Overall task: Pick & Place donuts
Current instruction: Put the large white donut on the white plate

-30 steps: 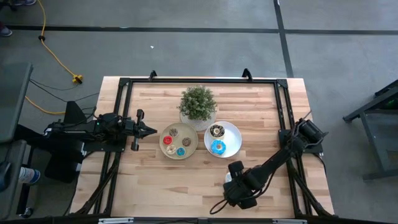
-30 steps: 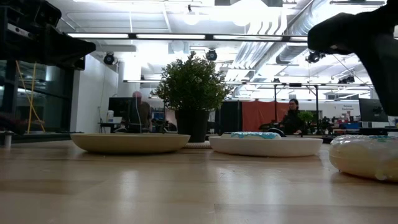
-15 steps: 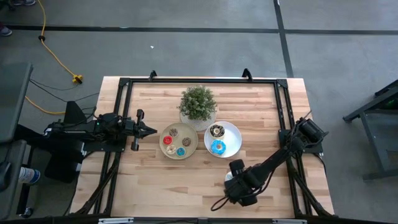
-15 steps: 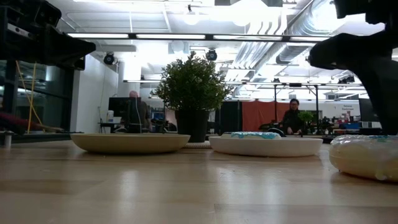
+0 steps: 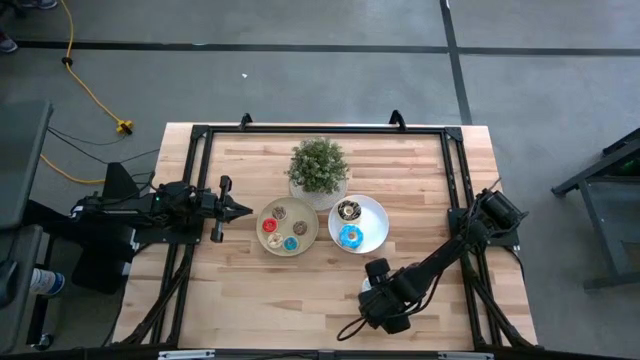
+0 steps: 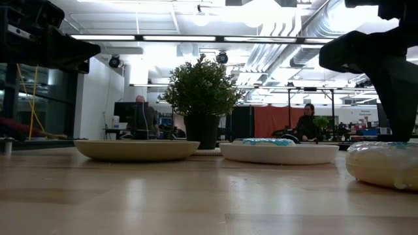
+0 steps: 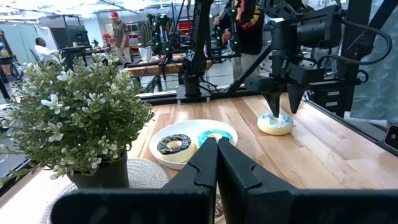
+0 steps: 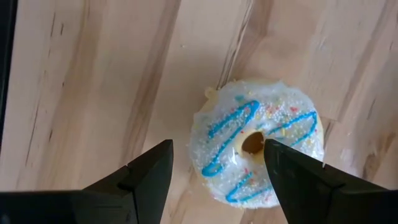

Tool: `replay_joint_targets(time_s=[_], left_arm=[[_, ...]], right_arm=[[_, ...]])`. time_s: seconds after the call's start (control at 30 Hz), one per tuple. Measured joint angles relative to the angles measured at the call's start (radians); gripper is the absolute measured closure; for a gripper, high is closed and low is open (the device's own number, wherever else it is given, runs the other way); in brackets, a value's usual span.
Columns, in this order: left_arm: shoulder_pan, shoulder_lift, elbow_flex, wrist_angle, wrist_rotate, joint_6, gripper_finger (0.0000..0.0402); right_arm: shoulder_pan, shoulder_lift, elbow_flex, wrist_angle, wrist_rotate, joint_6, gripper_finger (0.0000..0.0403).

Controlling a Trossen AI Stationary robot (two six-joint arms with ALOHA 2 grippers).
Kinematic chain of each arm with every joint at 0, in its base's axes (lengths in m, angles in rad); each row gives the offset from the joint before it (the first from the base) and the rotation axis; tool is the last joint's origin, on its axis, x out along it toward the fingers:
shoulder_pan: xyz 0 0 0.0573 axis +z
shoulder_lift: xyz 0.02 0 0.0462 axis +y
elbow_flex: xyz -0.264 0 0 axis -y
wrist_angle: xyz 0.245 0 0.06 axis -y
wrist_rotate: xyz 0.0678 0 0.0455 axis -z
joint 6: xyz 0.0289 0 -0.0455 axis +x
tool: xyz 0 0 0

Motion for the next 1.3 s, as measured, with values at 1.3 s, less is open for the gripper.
replay_joint_targets(time_s=[1.3], left_arm=[[0.0,0.0,0.0,0.0,0.0,0.0,0.0401]], right_arm=[[0.001,0.033,-0.067,0.121,0.036,0.077,0.016]])
